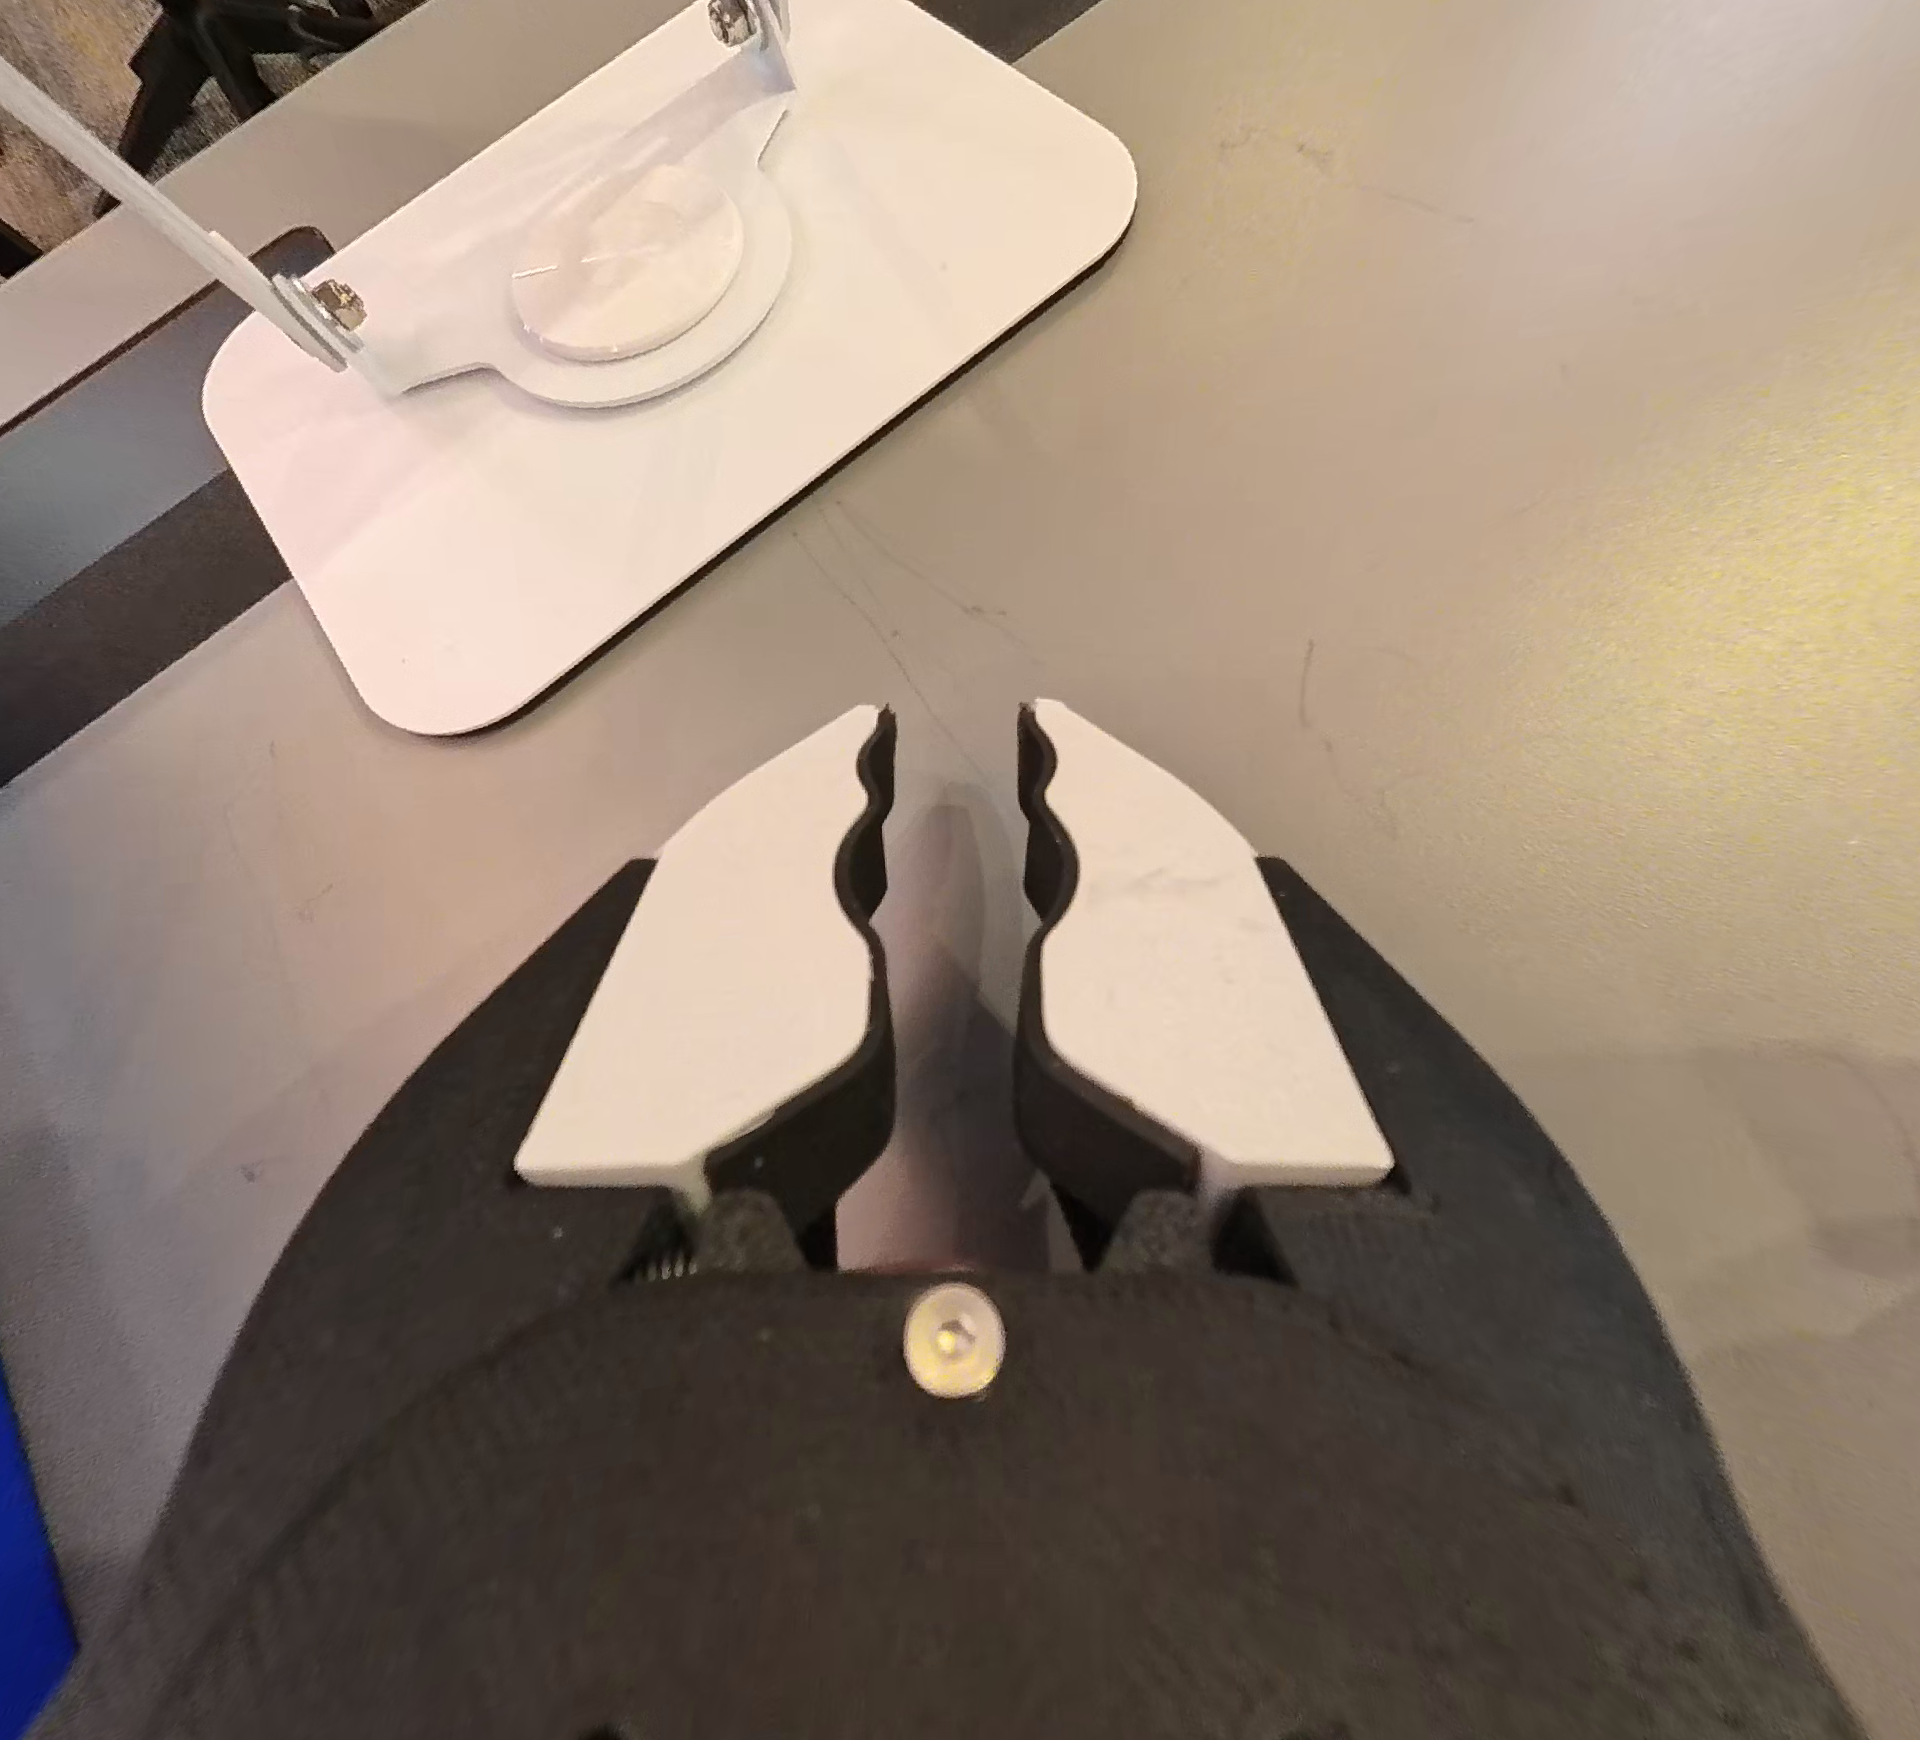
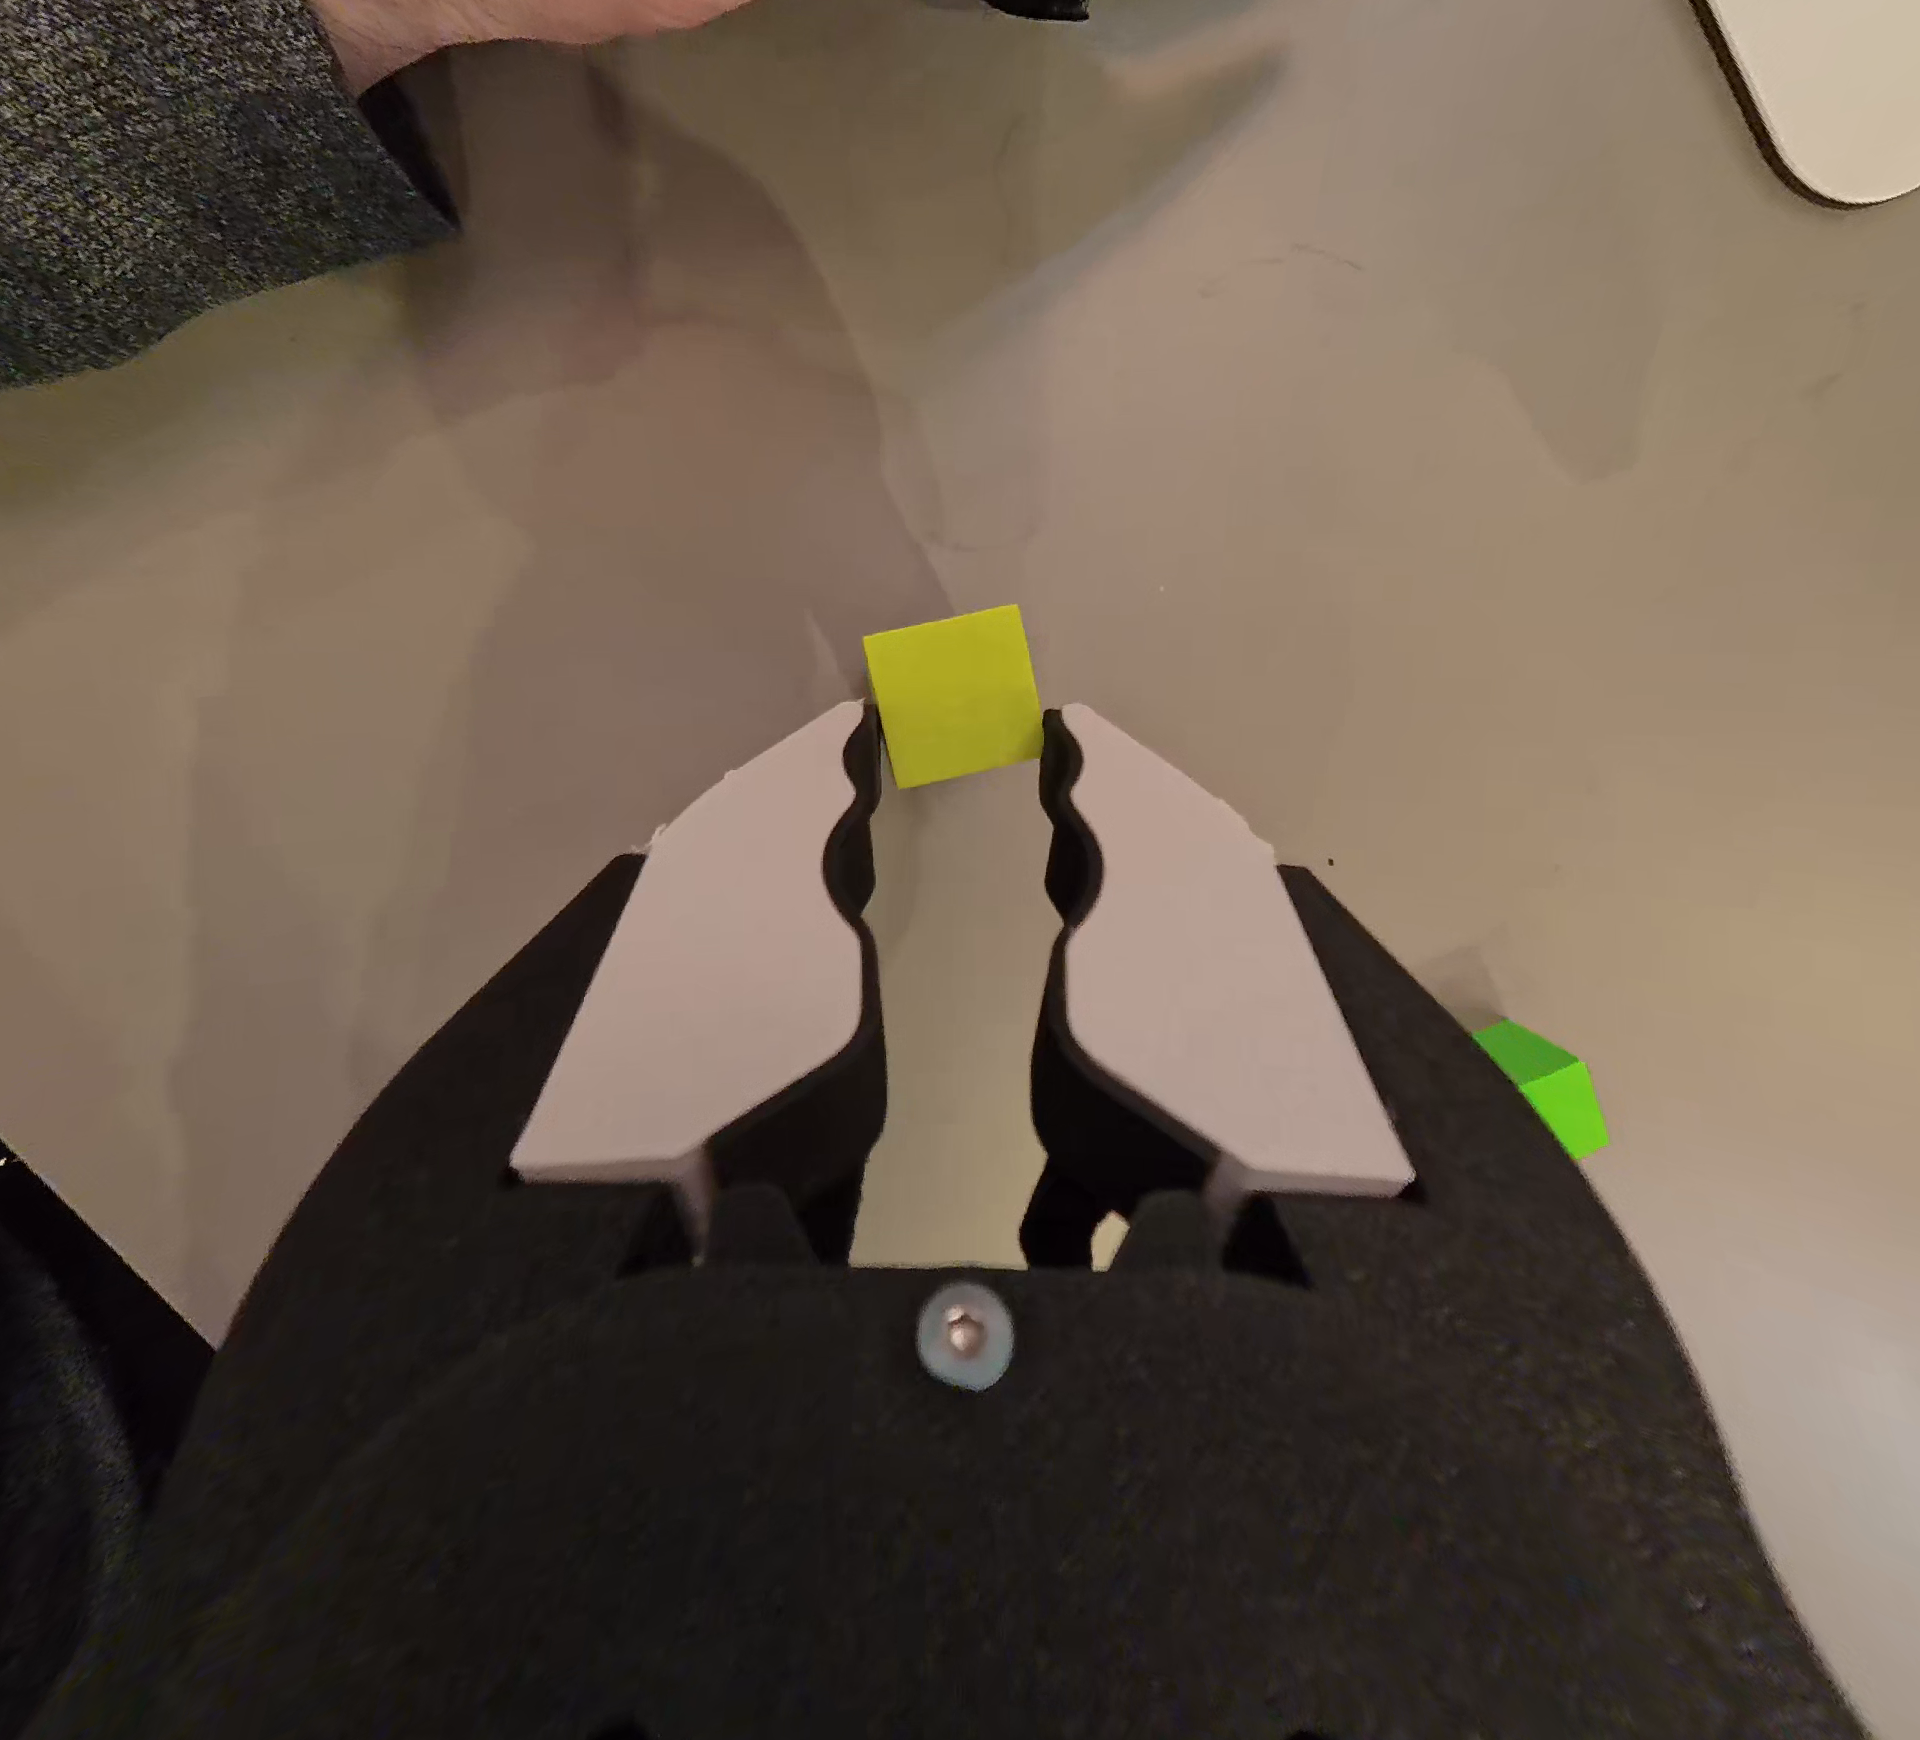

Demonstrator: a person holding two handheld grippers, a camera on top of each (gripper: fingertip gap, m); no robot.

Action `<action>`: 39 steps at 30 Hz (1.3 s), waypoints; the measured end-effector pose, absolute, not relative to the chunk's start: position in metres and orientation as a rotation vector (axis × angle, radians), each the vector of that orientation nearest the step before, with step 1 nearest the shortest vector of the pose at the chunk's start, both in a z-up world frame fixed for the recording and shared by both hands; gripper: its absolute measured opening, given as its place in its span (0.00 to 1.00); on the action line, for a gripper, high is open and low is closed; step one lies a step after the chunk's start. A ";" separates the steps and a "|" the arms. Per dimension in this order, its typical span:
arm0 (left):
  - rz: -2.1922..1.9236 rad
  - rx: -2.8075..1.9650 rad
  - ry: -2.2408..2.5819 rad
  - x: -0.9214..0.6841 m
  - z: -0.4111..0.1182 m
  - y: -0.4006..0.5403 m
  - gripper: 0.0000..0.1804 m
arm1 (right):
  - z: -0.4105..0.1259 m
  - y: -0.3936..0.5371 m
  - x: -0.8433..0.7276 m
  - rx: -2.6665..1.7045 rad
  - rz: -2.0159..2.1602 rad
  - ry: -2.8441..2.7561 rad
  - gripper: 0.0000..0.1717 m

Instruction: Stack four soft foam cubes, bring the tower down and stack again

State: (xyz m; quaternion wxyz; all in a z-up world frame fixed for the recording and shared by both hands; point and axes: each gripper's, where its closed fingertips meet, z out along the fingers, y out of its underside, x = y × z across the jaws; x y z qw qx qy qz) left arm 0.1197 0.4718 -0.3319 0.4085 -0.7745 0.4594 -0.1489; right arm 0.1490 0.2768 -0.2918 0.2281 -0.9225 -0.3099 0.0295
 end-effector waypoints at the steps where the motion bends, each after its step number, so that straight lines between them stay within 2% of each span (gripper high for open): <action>1: -0.375 -1.952 1.158 0.120 -0.332 0.472 0.12 | -0.292 0.277 0.150 -2.542 0.073 -0.849 0.17; 31: -0.373 -1.951 1.160 0.120 -0.332 0.472 0.12 | -0.293 0.279 0.149 -2.541 0.045 -0.834 0.17; 35: -0.375 -1.952 1.161 0.120 -0.332 0.472 0.12 | -0.294 0.278 0.148 -2.542 0.051 -0.834 0.24; 39: -0.377 -1.951 1.162 0.120 -0.332 0.471 0.12 | -0.288 0.278 0.148 -2.530 0.057 -0.825 0.26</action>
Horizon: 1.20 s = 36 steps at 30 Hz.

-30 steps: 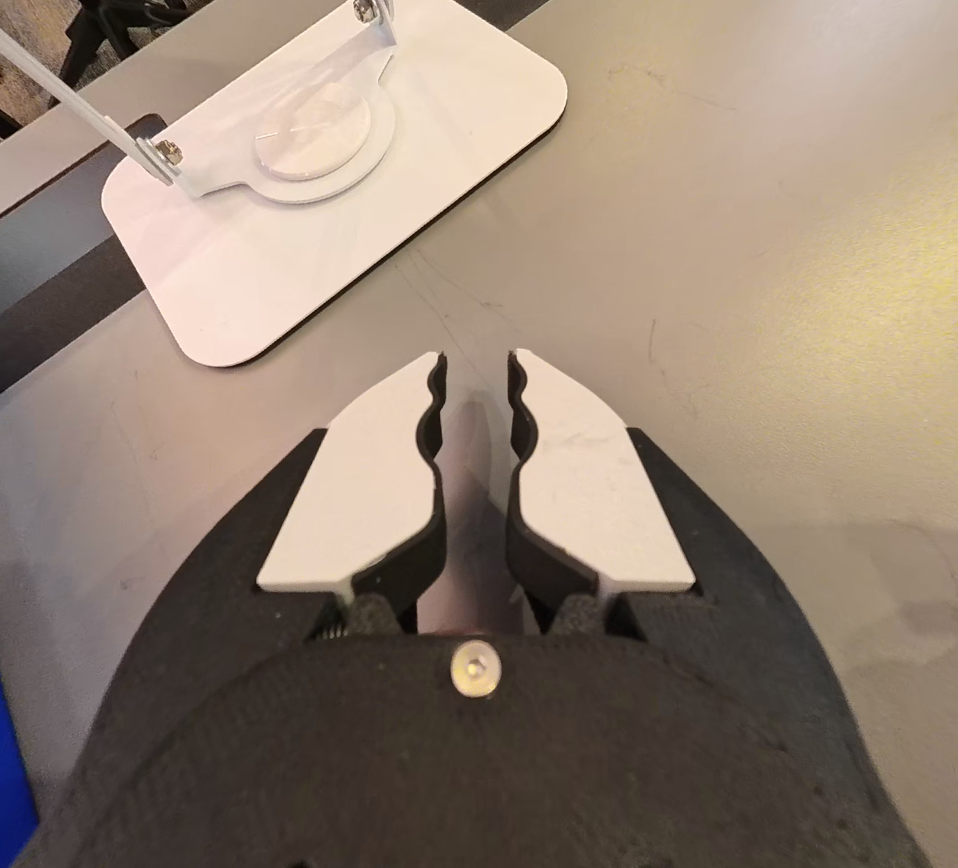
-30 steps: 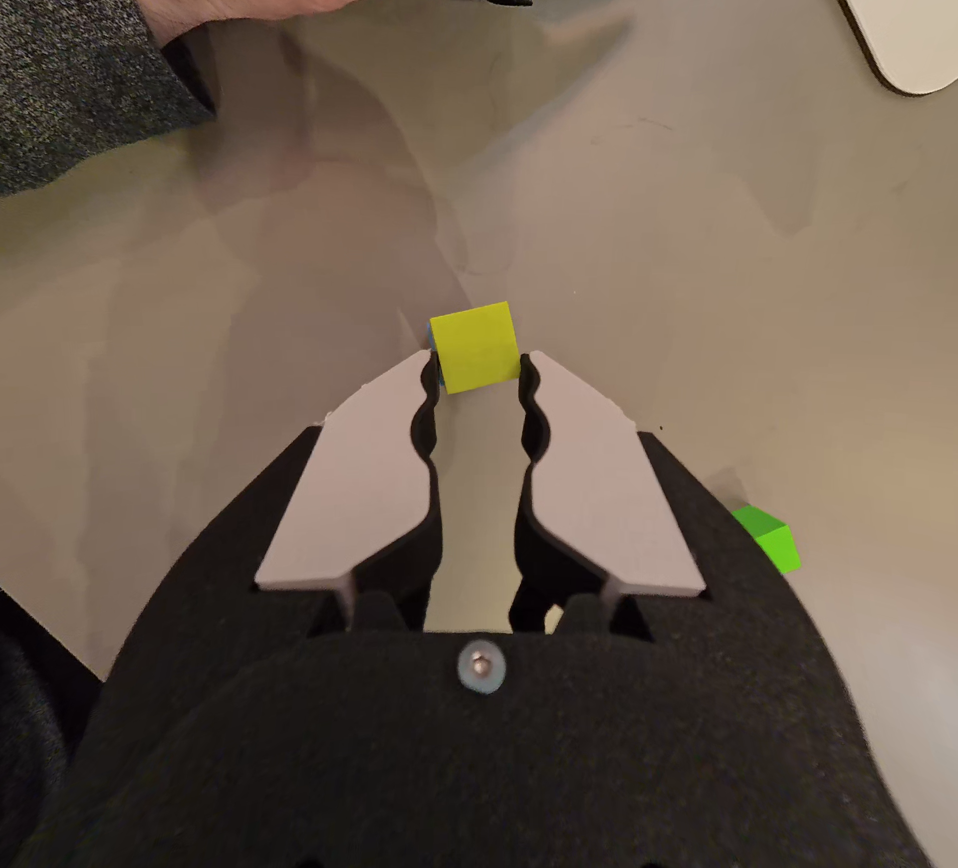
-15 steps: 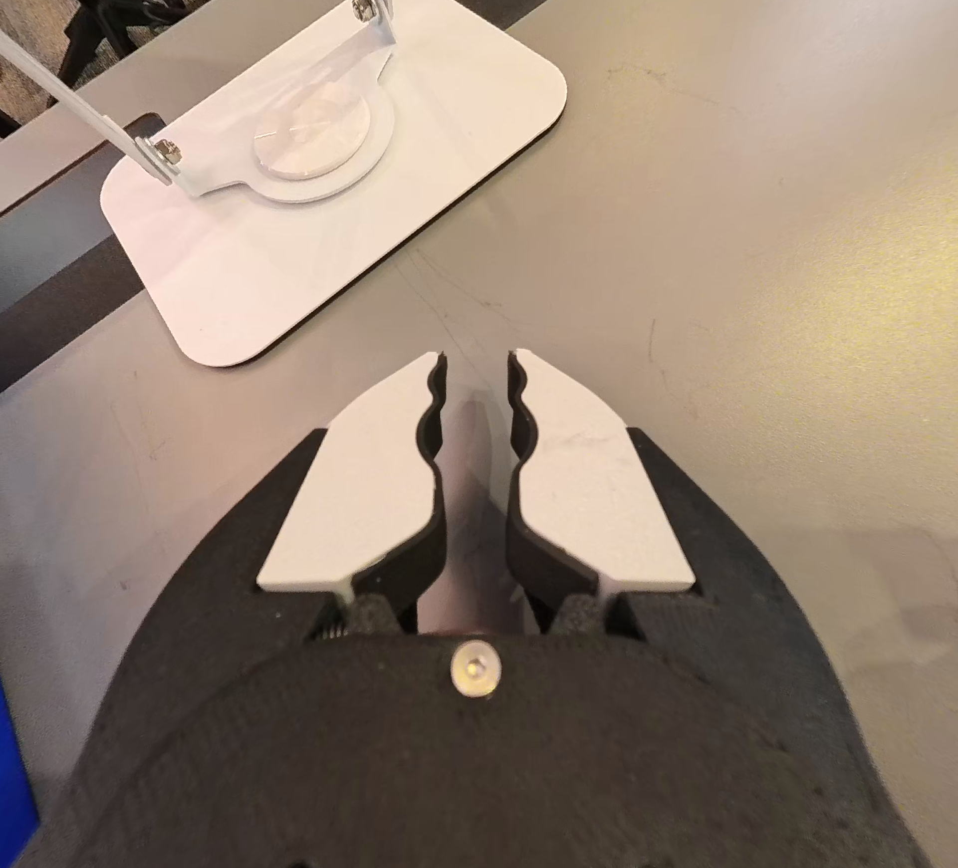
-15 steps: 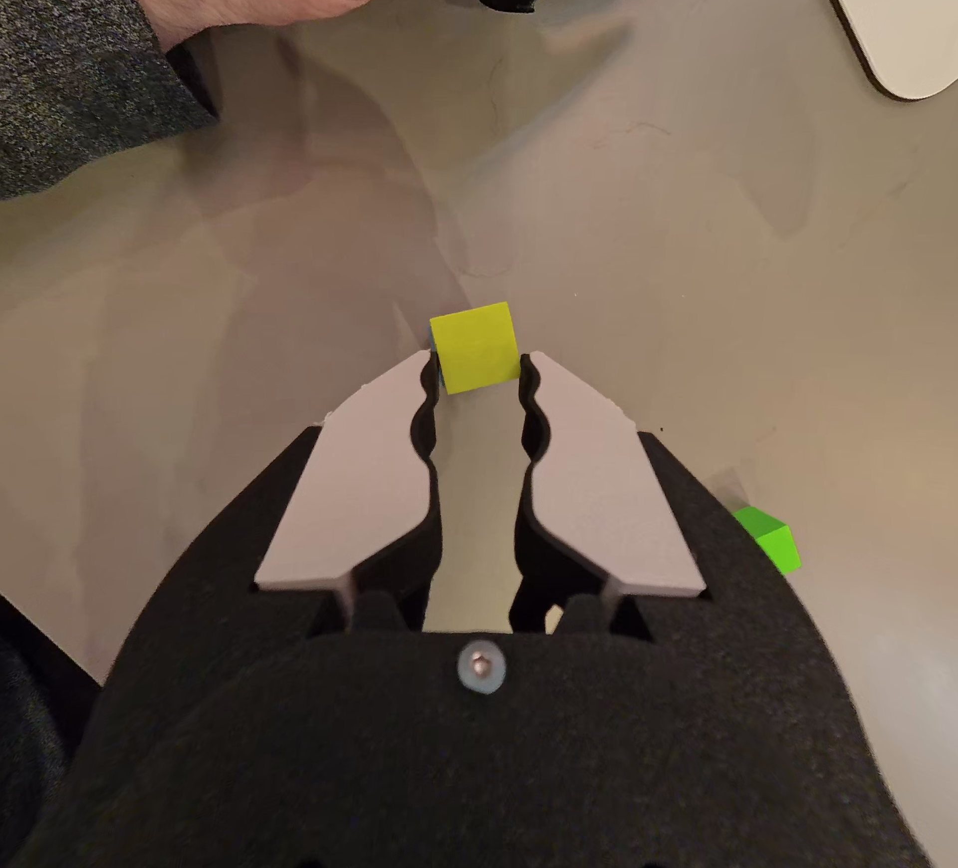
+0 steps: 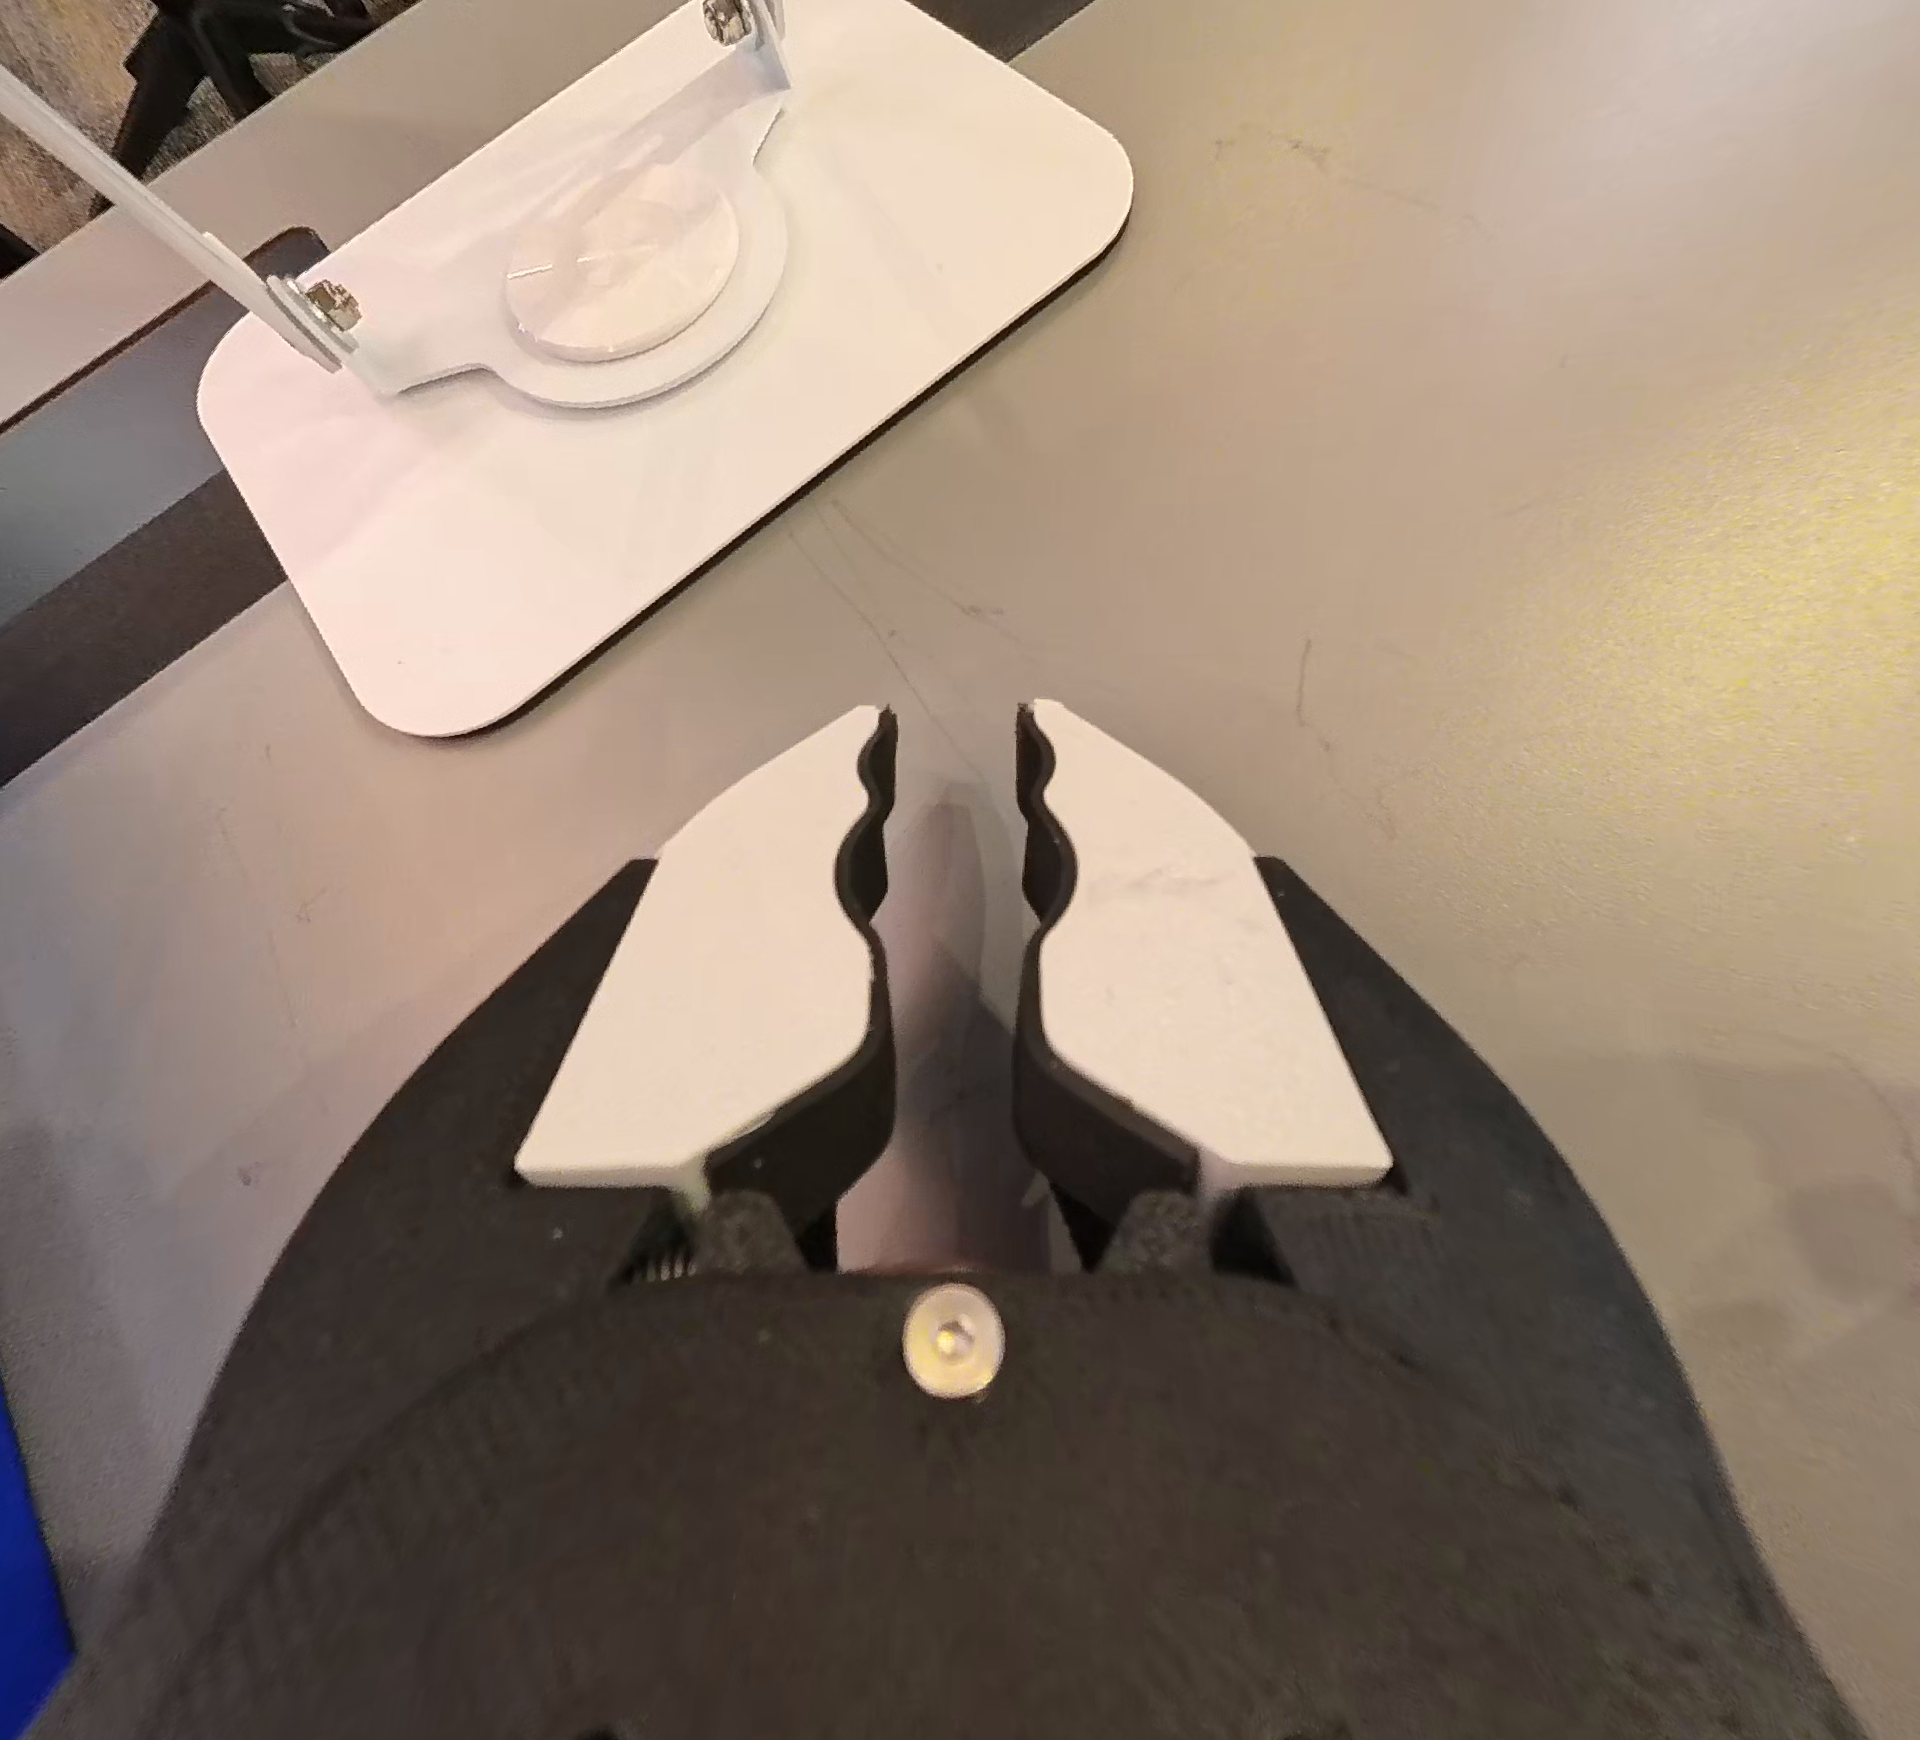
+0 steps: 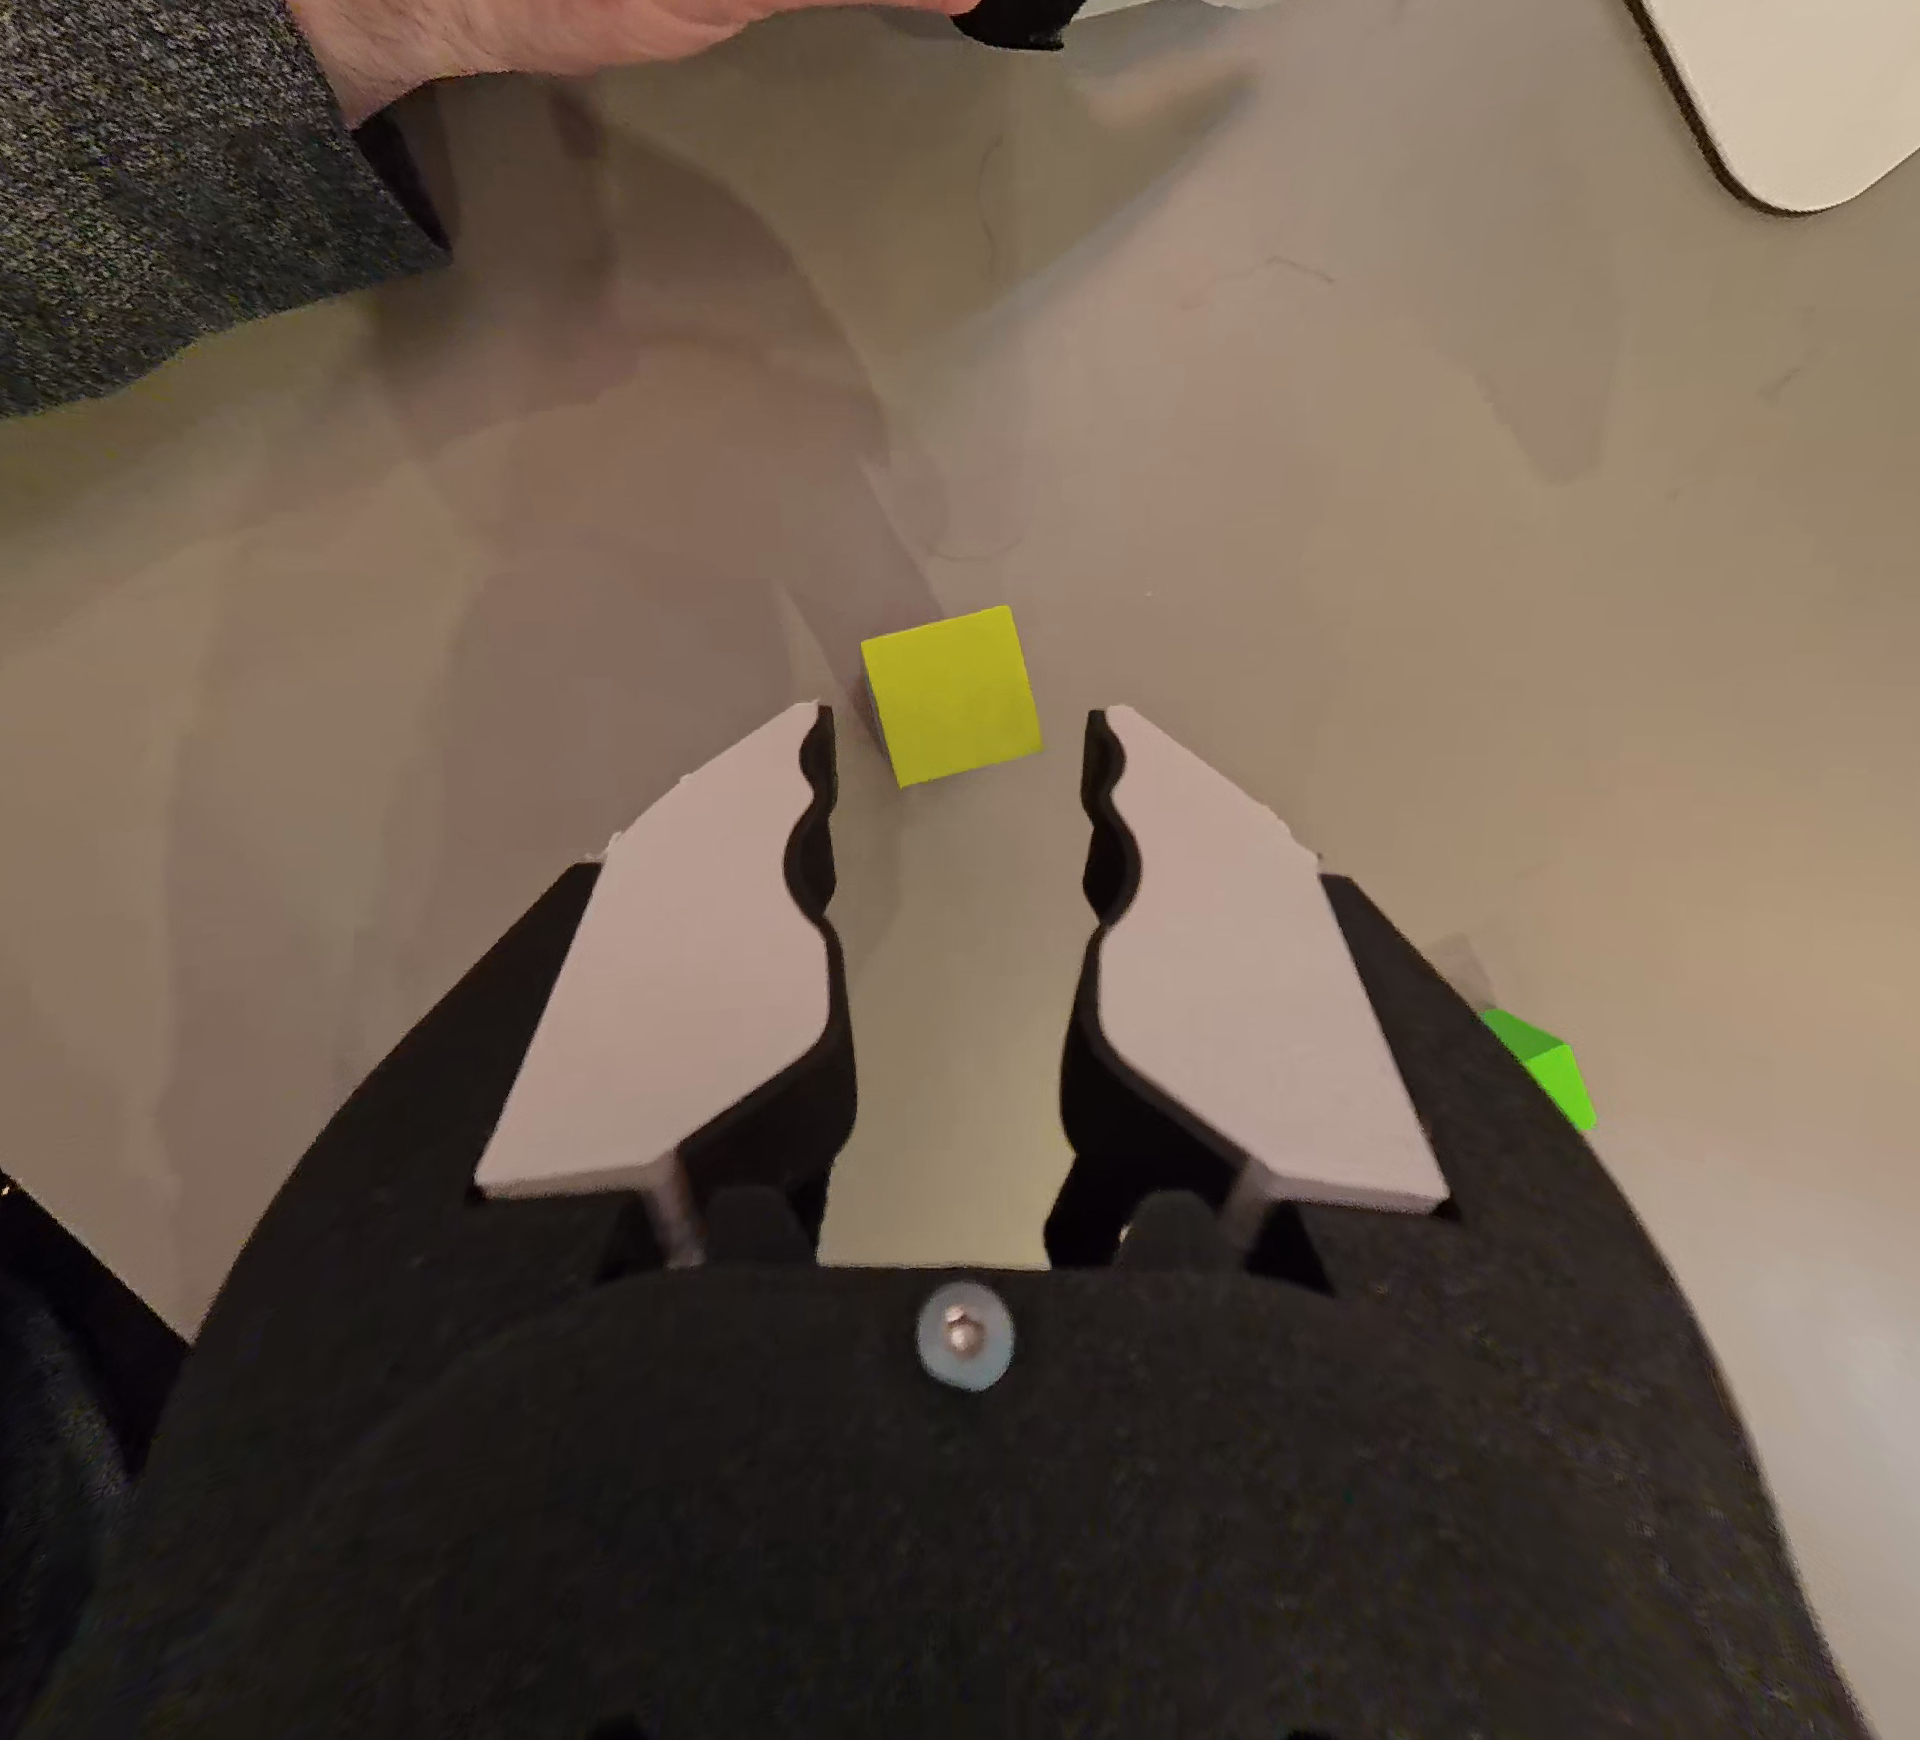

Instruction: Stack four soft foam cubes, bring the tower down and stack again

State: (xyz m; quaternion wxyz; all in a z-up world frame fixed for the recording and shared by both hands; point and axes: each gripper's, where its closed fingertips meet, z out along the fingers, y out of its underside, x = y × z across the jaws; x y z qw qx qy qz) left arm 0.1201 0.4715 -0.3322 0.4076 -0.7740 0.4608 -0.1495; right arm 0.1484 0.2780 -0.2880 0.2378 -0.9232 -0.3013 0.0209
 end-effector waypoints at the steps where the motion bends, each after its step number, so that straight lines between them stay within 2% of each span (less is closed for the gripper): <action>1: -0.377 -1.951 1.161 0.120 -0.332 0.471 0.12 | -0.284 0.277 0.151 -2.524 0.050 -0.823 0.27; 6: -0.377 -1.951 1.160 0.120 -0.332 0.471 0.12 | -0.249 0.282 0.218 -2.462 -0.043 -0.752 0.24; 10: -0.370 -1.949 1.164 0.120 -0.332 0.471 0.12 | -0.242 0.279 0.282 -2.440 -0.018 -0.778 0.24; 14: -0.362 -1.948 1.167 0.120 -0.333 0.471 0.12 | -0.265 0.277 0.339 -2.495 -0.137 -0.891 0.24; 23: -0.350 -1.946 1.175 0.120 -0.333 0.470 0.12 | -0.329 0.283 0.341 -2.498 -0.050 -1.258 0.24; 26: -0.351 -1.947 1.176 0.120 -0.334 0.470 0.12 | -0.338 0.286 0.338 -2.511 -0.019 -1.262 0.19; 27: -0.351 -1.947 1.176 0.120 -0.334 0.470 0.12 | -0.341 0.286 0.338 -2.515 -0.019 -1.268 0.17; 33: -0.357 -1.941 1.177 0.120 -0.333 0.470 0.13 | -0.326 0.286 0.322 -2.500 0.002 -1.192 0.16; 36: -0.430 -1.903 1.164 0.121 -0.325 0.466 0.22 | -0.310 0.282 0.297 -2.443 0.030 -1.217 0.16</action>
